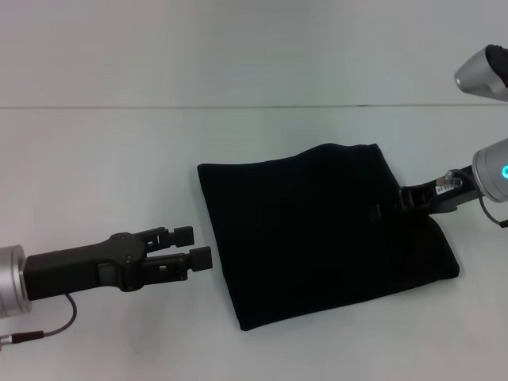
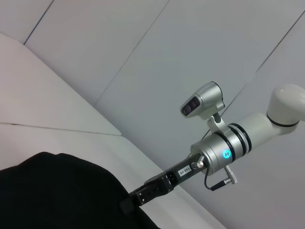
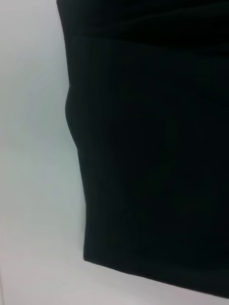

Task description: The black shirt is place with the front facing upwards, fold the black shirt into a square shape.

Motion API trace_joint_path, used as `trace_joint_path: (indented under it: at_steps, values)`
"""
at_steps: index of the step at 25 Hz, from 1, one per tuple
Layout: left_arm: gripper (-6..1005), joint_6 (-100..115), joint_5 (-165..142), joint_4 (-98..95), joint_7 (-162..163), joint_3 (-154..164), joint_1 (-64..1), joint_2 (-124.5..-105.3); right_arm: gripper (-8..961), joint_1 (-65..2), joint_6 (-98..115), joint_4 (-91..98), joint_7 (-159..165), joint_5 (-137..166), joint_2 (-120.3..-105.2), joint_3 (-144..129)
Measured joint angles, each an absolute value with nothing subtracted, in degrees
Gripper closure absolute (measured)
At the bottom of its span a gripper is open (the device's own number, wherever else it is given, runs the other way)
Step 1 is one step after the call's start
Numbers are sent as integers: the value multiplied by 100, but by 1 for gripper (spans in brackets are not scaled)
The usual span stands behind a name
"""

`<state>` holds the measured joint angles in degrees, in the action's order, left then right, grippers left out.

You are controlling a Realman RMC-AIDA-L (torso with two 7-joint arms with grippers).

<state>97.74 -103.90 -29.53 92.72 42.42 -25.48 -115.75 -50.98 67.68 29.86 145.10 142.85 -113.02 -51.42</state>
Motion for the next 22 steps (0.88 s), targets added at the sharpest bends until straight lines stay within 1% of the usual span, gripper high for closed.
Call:
trace_joint_path:
  at_steps: [1,6,9,14,22]
  values:
    - [92,9777,-10388,-2953,9272,4243,-2548,-11575,320,-5098,6770,3001,14507,14286,-11306,-5187]
    - [91,9791,-10384,-2947,9272,4245,-2540,-11575,528,-5120,6772,3015,14556,14290,-11324,-5327]
    - [91,9810,-10382,-2945,9272,4241,-2531,-11575,771,-5132,6798,3017,14560,14291,-11320,-5319]
    - [91,9819,-10379,-2944,9272,4235,-2523,-11575,893,-5141,6864,3067,14563,14291,-11309,-5308]
    - [91,9833,-10379,-2944,9272,4227,-2522,-11574,893,-5105,6919,3204,14547,14252,-11308,-5261]
